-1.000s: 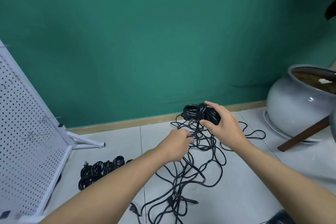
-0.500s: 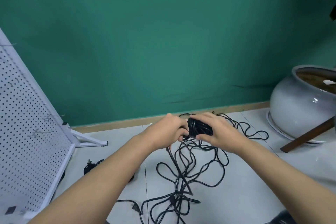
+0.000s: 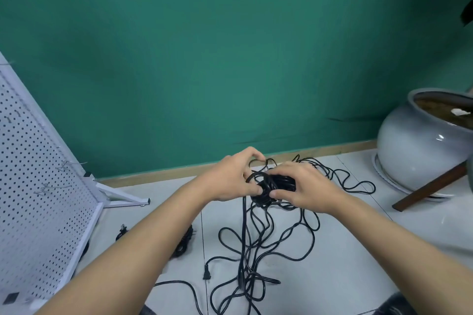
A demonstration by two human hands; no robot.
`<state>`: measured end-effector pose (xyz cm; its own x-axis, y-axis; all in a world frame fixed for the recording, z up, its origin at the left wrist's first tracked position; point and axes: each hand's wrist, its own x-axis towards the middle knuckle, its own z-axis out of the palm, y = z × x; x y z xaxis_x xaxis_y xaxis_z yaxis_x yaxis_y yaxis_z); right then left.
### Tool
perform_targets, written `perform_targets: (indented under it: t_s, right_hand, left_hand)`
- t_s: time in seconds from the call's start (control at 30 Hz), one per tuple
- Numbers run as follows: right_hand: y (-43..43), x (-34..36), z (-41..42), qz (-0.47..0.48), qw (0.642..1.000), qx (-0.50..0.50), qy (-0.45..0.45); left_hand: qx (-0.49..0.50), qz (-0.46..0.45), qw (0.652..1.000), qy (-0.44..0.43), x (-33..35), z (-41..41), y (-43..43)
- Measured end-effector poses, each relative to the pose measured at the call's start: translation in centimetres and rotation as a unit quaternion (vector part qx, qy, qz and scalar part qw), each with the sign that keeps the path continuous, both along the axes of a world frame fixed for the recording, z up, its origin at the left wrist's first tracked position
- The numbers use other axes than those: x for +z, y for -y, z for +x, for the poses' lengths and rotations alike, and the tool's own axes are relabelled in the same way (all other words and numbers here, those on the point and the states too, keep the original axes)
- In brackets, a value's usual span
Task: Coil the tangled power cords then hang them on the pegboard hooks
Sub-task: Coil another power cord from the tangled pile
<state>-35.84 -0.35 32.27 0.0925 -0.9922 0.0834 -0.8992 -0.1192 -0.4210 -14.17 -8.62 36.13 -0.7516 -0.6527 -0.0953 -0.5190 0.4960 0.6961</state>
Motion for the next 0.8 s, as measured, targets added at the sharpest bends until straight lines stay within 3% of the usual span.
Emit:
perform_targets:
  t_s: [0.07, 0.13, 0.17, 0.23, 0.3, 0.33, 0.47, 0.57, 0.7, 0.8]
  right_hand:
    - [-0.2, 0.1, -0.7, 0.001, 1.000, -0.021, 0.016]
    - [-0.4, 0.3, -1.0, -0.002, 0.999, -0.030, 0.034]
    - [-0.5, 0.5, -1.0, -0.003, 0.999, -0.028, 0.044]
    - [-0.6, 0.9, -0.8, 0.010, 0.997, -0.025, 0.078]
    - [-0.8, 1.1, -0.4, 0.044, 0.990, -0.020, 0.134]
    - [-0.9, 1.2, -0.1, 0.064, 0.984, -0.015, 0.165]
    - [-1.7, 2.0, 1.3, 0.121, 0.958, 0.019, 0.261]
    - [-2.3, 3.0, 1.6, 0.131, 0.950, 0.031, 0.283]
    - [-2.5, 3.6, 2.3, 0.138, 0.966, 0.056, 0.210]
    - [-2.2, 3.4, 2.3, 0.120, 0.965, 0.053, 0.225]
  left_hand:
    - [0.011, 0.184, 0.983, -0.007, 0.6, 0.7, -0.8]
    - [0.027, 0.257, 0.966, -0.016, 0.8, 1.2, -0.9]
    - [0.042, 0.235, 0.971, -0.026, 0.6, 1.5, -0.5]
    - [0.087, 0.085, 0.991, -0.046, 0.0, 1.7, 0.9]
    - [0.130, -0.064, 0.986, -0.079, -0.4, 1.5, 1.6]
    - [0.136, -0.092, 0.981, -0.104, -0.6, 1.4, 1.6]
    - [0.166, -0.084, 0.969, -0.165, -1.6, 0.9, 1.8]
    - [0.184, -0.062, 0.969, -0.150, -2.4, 0.9, 2.4]
    - [0.187, -0.035, 0.972, -0.137, -3.4, 1.1, 3.0]
    - [0.180, -0.015, 0.974, -0.136, -3.7, 1.6, 3.4]
